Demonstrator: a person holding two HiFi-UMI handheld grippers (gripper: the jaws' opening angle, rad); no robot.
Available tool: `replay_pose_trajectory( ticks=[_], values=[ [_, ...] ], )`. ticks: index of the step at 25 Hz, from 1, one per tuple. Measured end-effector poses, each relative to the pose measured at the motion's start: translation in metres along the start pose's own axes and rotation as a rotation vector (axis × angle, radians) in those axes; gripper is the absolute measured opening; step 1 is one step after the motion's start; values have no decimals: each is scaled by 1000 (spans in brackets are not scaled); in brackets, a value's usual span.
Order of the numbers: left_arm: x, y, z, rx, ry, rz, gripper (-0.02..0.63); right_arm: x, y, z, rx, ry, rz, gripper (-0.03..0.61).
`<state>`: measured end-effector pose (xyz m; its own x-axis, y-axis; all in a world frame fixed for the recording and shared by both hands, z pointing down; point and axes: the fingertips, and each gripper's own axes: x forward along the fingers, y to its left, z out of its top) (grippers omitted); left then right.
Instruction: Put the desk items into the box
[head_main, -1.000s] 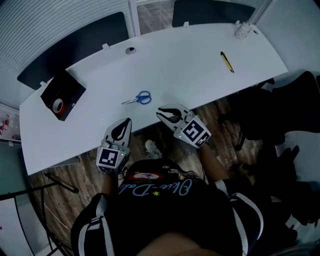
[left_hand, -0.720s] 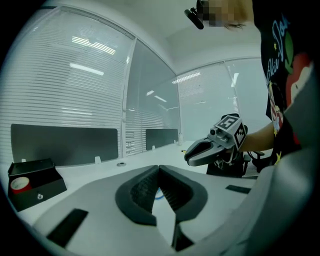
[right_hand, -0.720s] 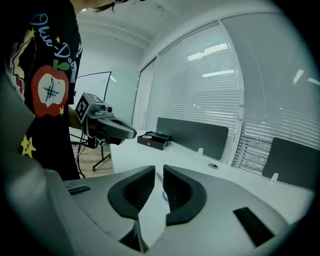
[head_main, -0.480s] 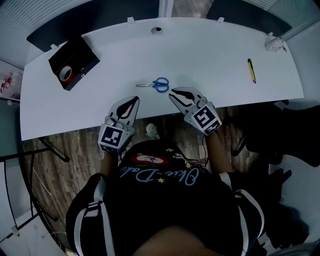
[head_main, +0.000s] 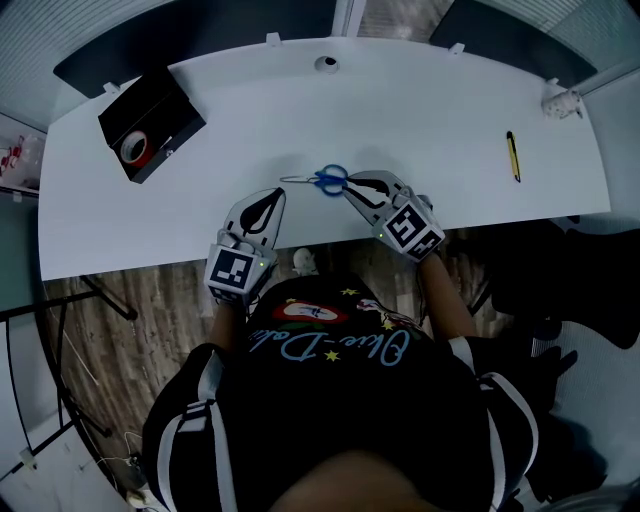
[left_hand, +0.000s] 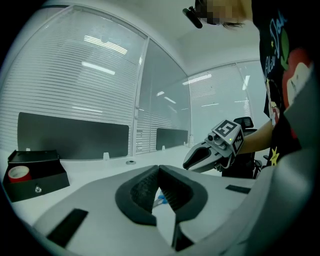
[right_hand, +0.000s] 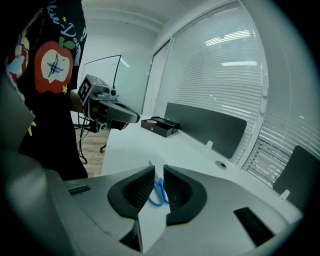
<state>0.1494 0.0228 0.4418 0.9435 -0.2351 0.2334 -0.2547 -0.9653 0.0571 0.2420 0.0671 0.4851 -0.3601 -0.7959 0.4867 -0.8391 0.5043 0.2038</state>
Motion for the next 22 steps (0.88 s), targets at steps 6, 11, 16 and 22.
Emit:
replay_pose_trajectory(
  ticks=[6,11,16,22],
  values=[
    [12,15,-1,-20,-17,0,-3,17,-4,-13,-14,63,50,78],
    [20,21,1,-16,-11,-2,-3,31,-2,-28,-39,112,113,85],
    [20,19,2,-20,6,32,-3,43,0,-40,-38,139,197,92],
    [14,23,0,-67,-1,142,-3,57,2,-58,-64,189,275,103]
  ],
)
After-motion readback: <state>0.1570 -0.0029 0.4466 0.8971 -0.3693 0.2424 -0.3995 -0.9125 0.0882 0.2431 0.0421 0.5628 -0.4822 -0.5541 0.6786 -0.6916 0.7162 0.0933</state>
